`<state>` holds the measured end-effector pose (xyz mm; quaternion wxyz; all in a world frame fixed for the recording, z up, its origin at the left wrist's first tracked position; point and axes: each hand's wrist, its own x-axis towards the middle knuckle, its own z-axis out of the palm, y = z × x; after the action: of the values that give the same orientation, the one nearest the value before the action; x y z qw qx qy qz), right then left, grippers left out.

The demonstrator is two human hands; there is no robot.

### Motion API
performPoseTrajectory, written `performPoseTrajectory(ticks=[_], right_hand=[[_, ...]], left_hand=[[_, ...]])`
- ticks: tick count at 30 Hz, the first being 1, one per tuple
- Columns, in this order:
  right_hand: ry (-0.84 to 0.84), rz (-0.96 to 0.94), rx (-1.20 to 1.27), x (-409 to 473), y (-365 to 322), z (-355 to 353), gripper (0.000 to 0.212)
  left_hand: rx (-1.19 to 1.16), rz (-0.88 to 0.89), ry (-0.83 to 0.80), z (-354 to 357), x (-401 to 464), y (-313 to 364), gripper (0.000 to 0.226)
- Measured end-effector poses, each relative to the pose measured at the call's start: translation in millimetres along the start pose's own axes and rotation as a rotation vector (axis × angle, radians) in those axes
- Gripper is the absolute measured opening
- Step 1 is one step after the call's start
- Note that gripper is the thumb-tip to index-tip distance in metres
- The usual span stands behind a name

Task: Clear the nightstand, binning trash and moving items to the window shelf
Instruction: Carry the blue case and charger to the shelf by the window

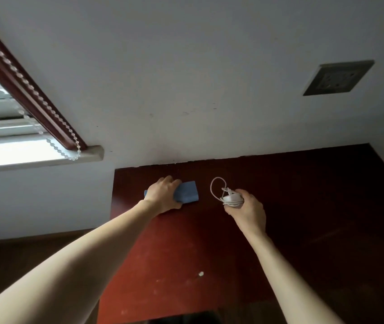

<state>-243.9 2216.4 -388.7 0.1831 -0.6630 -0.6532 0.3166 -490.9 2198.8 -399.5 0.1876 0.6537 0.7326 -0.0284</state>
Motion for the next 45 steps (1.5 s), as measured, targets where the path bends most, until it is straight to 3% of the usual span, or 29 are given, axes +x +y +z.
performPoseTrajectory(ticks=[14, 19, 22, 29, 34, 42, 45], right_hand=[[-0.015, -0.016, -0.018, 9.3, -5.8, 14.9, 0.047], [-0.022, -0.04, -0.047, 20.8, -18.8, 25.1, 0.049], [-0.01, -0.056, -0.07, 26.9, -24.2, 32.6, 0.051], [-0.006, -0.051, -0.118, 32.9, -28.1, 48.4, 0.052], [0.019, -0.04, -0.166, 28.7, -29.4, 54.2, 0.051], [-0.089, -0.006, -0.21, 16.4, -33.7, 46.8, 0.086], [-0.085, -0.018, -0.202, 4.7, -37.8, 37.4, 0.089]], left_hand=[[-0.015, 0.084, 0.061, 5.7, -1.9, -9.7, 0.07], [0.005, 0.087, 0.051, 5.0, -3.7, -12.5, 0.079], [0.008, 0.088, 0.131, 3.6, -10.2, -12.5, 0.079], [-0.025, 0.053, 0.42, 12.0, -43.8, -19.5, 0.057], [-0.017, 0.025, 0.451, 21.0, -63.7, -30.3, 0.05], [0.003, -0.024, 0.401, 8.9, -70.5, -39.8, 0.052], [0.005, -0.026, 0.414, -5.4, -73.1, -36.5, 0.052]])
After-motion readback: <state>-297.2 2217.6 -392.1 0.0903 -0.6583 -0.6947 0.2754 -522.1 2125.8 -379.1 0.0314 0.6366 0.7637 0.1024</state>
